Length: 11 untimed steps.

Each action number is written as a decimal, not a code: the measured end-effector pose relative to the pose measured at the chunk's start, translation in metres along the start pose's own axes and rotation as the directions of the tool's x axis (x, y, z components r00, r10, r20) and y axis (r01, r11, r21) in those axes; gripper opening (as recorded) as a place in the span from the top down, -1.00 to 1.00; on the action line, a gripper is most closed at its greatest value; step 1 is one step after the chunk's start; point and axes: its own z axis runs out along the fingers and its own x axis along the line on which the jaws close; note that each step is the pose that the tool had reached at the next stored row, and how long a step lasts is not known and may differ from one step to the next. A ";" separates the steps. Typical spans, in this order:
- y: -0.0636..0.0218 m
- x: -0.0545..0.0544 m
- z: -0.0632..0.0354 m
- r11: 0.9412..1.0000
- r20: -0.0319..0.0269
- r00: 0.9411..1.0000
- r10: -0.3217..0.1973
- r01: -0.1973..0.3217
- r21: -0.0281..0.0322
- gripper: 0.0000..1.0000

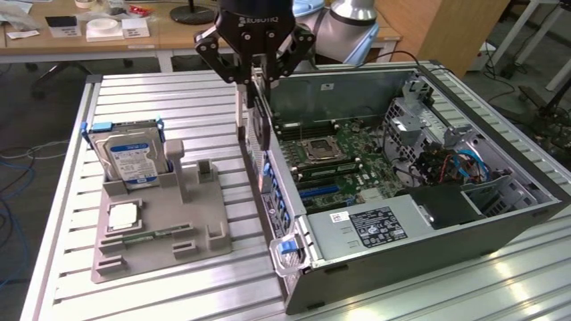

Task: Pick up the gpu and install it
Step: 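Pick up the gpu and move the gpu toward the slot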

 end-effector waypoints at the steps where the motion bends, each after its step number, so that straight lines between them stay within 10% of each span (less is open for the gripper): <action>1: 0.0000 -0.002 0.0001 1.000 0.000 1.000 0.000 0.000 0.000 0.47; 11: 0.0005 -0.020 0.0012 1.000 0.000 1.000 0.000 0.000 0.000 0.47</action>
